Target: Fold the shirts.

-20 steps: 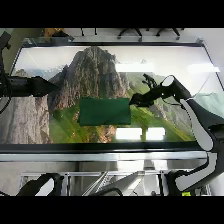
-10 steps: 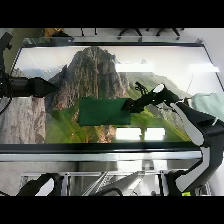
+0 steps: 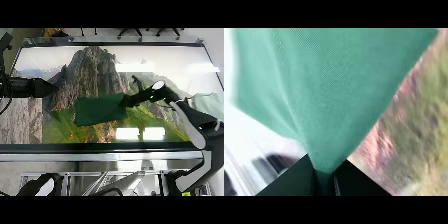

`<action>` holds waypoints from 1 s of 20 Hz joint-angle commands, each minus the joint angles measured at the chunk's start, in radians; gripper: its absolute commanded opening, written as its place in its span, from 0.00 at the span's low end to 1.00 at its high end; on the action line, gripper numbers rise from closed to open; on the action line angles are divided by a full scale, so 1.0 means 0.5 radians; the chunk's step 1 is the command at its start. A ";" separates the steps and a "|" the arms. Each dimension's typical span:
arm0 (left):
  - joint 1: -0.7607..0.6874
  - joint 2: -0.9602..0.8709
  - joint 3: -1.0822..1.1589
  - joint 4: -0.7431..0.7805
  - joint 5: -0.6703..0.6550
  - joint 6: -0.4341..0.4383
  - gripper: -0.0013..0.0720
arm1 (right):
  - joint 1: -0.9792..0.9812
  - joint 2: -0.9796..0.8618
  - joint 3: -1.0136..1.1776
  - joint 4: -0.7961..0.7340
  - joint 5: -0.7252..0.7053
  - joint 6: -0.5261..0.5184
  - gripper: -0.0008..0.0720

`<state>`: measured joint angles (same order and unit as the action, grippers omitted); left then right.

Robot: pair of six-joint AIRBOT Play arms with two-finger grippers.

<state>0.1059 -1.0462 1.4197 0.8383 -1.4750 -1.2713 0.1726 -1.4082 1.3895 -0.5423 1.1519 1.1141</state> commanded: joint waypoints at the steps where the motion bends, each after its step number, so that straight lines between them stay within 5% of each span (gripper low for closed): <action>1: 0.002 0.000 0.000 0.001 -0.050 -0.001 0.04 | -0.262 0.220 0.230 0.047 0.151 0.112 0.04; 6: 0.002 0.000 0.000 0.002 -0.139 0.000 0.04 | -0.980 0.395 0.614 0.047 0.286 0.370 0.04; 16: 0.002 0.000 0.000 0.001 -0.155 0.067 0.04 | -2.370 0.405 1.069 0.037 1.009 0.816 0.04; 20: 0.001 0.000 0.000 0.000 -0.155 0.085 0.04 | -2.600 0.541 1.081 -0.528 1.146 0.983 0.04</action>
<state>0.1059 -1.0466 1.4197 0.8387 -1.5524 -1.2388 -1.0302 -1.1748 1.9152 -0.6155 1.6463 1.5246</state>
